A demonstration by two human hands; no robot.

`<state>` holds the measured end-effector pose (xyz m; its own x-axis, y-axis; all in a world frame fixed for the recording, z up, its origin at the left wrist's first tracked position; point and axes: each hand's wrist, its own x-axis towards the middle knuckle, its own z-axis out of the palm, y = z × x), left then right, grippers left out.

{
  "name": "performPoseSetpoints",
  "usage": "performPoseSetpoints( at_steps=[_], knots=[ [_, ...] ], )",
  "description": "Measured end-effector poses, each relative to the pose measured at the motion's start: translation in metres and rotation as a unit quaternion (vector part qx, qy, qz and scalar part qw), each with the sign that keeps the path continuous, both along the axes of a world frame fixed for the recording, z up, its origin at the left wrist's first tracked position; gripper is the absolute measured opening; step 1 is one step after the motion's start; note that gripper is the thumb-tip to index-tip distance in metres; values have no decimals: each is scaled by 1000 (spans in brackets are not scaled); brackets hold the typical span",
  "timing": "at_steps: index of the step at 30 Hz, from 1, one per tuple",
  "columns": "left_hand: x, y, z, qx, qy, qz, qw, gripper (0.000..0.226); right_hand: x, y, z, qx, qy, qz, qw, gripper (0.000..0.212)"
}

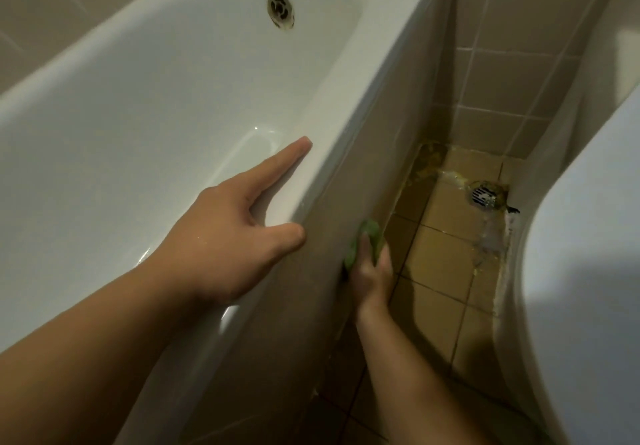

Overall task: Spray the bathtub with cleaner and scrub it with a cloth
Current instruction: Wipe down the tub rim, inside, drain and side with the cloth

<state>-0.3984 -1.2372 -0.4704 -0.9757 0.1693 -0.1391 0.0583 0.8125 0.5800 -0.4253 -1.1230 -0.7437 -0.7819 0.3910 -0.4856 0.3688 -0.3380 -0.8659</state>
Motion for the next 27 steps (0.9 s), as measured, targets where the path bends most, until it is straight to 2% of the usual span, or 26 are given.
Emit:
performPoseSetpoints(
  at_steps=[2,5,8,10,14,15,17,21,24,27],
  knots=[
    [-6,2,0,-8,7,-1,1000,85,2,1,66,49,92,6,995,64],
    [-14,5,-1,-29,22,-5,999,86,1,2,137,140,205,7,969,58],
    [-18,6,-2,-44,28,-11,999,85,-9,2,150,113,238,-27,964,52],
    [-20,7,-2,-44,29,-18,998,83,-20,3,125,94,201,-37,974,56],
    [-26,8,-3,-43,20,-28,998,83,-38,5,19,-17,59,-47,997,74],
    [-29,8,-3,-43,18,-29,998,83,-39,6,-6,-36,50,-59,996,63],
    [-34,9,-4,-33,14,-32,999,83,-35,7,-53,-85,7,-71,994,22],
    [-43,12,-5,-7,7,-41,999,85,-26,1,-121,-118,-27,-50,991,28],
    [-49,14,-5,-4,4,-36,999,85,-35,-2,-111,-103,-56,-76,990,21],
    [-54,17,-3,-5,0,-36,999,85,-51,6,-70,-91,-22,-105,990,20]
  ],
)
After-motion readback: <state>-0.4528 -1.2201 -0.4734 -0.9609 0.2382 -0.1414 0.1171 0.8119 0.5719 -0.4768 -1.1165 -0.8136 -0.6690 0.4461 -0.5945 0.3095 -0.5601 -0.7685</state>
